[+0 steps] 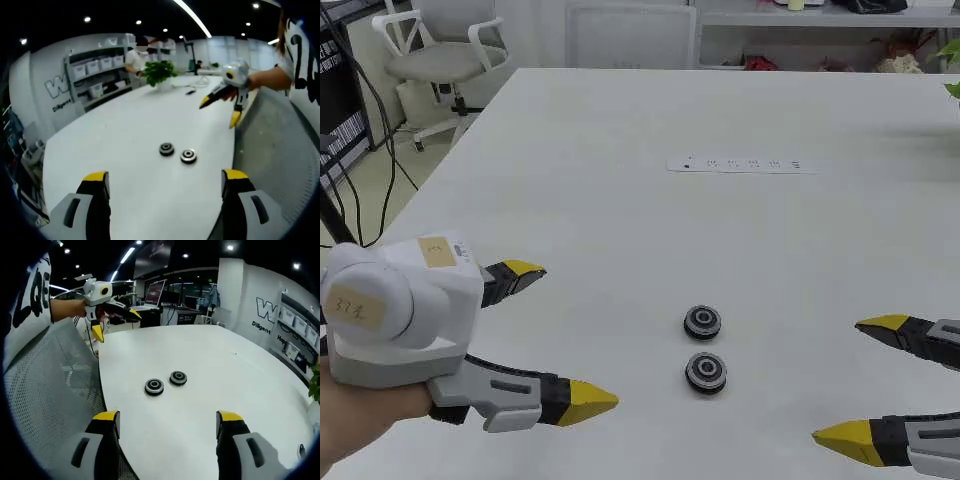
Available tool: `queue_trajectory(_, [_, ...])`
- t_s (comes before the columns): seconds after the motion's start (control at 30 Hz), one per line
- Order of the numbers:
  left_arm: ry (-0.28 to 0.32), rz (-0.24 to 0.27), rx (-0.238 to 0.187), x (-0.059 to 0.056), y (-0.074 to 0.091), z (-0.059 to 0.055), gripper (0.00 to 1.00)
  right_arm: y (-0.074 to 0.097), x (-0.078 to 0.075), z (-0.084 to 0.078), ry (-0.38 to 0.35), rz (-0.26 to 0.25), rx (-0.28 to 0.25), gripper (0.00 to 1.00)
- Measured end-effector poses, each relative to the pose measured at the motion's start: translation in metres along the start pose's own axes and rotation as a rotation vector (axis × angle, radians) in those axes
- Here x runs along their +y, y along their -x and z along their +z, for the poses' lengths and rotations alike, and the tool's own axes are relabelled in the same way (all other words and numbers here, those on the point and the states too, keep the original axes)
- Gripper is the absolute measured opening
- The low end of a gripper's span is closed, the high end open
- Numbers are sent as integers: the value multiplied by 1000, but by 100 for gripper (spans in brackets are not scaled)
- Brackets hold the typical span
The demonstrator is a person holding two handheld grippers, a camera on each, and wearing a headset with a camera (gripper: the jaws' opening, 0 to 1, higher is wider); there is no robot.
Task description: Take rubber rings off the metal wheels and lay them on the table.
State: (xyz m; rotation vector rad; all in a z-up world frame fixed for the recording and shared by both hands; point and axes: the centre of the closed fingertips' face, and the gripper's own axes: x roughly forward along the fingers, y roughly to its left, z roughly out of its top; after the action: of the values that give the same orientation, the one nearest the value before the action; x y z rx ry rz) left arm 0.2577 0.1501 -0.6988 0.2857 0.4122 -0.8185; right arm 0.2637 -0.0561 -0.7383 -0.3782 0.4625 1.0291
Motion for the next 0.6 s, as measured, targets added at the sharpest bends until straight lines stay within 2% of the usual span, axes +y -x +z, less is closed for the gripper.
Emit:
queue_trajectory(0.17, [8,0,0,1,2,-1,94,-1,0,0,4,4,6,76])
queue_trajectory(0.3, [44,2,-16,2,5,1,94,-1,2,2,19,14,8,76])
queue_trajectory(0.6, [44,29,7,3,10,-9,94,-6,4,0,21,38,10,76])
